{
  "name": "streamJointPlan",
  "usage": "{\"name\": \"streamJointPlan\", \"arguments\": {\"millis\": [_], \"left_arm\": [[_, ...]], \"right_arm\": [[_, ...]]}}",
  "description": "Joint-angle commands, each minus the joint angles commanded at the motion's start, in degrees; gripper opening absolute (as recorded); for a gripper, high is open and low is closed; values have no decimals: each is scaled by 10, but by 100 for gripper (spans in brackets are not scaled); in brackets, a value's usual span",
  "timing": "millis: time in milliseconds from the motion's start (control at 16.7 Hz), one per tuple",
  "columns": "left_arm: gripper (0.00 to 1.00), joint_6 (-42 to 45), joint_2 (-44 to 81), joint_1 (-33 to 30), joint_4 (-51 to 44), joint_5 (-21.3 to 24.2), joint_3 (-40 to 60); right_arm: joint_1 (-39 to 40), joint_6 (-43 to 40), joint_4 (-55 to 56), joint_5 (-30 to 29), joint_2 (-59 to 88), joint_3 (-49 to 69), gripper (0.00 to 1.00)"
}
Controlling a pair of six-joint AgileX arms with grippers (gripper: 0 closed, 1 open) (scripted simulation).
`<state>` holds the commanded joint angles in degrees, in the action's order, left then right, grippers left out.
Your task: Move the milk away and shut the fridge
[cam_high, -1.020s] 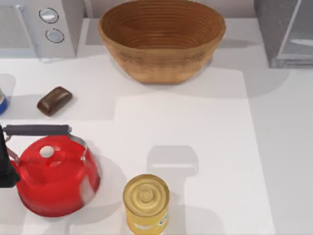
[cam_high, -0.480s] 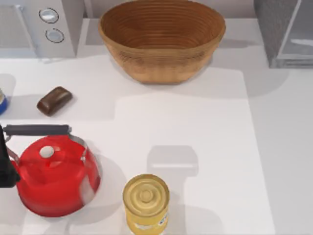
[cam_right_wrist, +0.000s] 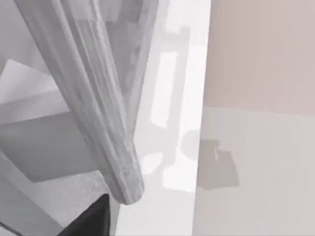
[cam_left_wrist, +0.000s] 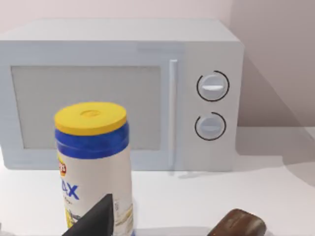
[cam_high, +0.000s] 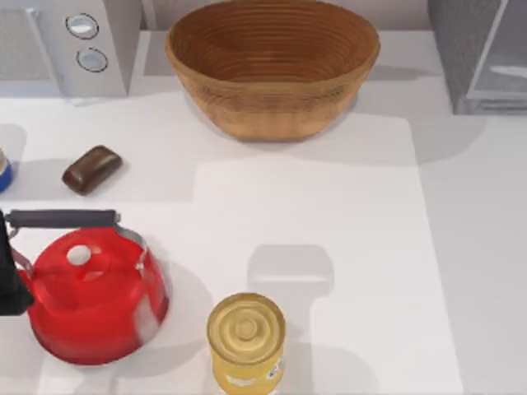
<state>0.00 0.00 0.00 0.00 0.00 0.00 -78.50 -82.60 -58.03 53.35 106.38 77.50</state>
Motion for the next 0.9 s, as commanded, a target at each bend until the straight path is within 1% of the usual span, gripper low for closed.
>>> {"name": "streamJointPlan", "arguments": {"millis": [180, 300, 480, 660, 780, 900], "left_arm": [[100, 0, 0, 0, 0, 0, 0], [100, 0, 0, 0, 0, 0, 0], [100, 0, 0, 0, 0, 0, 0], [100, 0, 0, 0, 0, 0, 0], [100, 0, 0, 0, 0, 0, 0], [100, 0, 0, 0, 0, 0, 0]], "right_arm": [[103, 167, 127, -28, -2, 2, 100], [156, 266, 210, -53, -5, -1, 100], [211, 380, 319, -89, -11, -13, 100], [245, 450, 394, -109, -16, -29, 100], [253, 470, 415, -112, -17, -35, 100], [254, 472, 417, -112, -17, -35, 100]]}}
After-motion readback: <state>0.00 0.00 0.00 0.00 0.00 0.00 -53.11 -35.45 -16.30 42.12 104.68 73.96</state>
